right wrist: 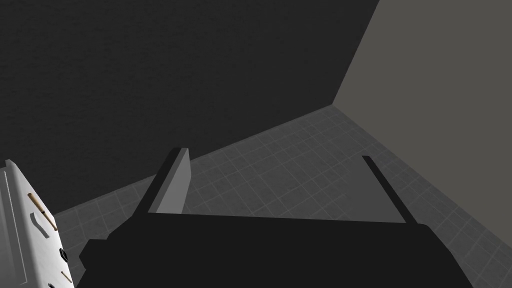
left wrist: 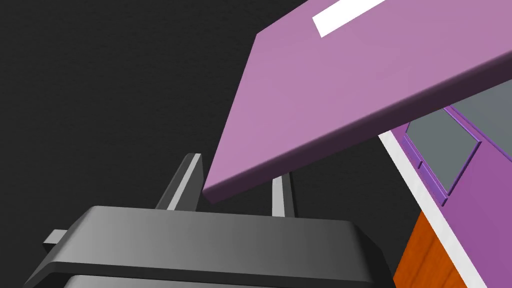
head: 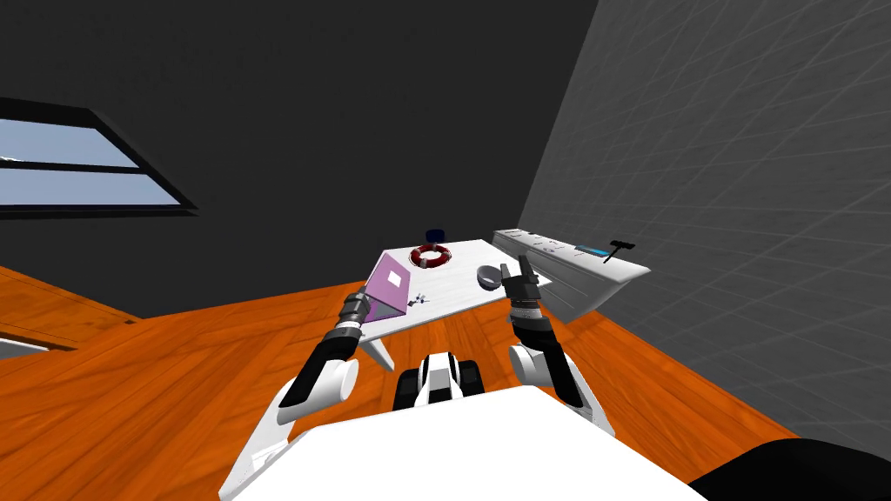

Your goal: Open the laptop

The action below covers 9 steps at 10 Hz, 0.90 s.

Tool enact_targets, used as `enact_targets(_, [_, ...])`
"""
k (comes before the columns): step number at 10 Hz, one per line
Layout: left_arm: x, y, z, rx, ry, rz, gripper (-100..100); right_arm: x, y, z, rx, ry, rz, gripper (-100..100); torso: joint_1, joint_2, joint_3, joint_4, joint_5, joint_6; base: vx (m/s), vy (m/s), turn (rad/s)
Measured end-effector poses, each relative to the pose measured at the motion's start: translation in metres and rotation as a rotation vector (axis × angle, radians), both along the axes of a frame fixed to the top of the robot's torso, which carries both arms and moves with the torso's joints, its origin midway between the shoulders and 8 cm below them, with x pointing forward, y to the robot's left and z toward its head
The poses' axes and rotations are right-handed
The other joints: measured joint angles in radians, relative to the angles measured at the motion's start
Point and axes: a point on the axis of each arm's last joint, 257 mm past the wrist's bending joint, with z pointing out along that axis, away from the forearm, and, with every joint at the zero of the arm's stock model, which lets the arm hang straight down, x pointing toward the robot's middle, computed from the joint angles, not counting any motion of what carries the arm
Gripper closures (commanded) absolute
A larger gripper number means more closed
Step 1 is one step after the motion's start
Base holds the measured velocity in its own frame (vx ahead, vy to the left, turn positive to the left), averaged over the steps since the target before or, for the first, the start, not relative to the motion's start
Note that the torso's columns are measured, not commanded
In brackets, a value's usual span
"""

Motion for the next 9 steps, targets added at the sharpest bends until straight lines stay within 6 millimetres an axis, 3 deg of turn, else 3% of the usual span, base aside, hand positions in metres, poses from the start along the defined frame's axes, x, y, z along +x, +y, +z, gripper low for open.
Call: enact_targets(9, [0.022,-0.011,-0.045,-0.283,-0.028,-0.040,100,0.000,0.000,0.000,0.000,0.000,0.000,0,0.003,0.003,0.002,0.003,-0.001,-0.002,-0.017,0.044,0.034])
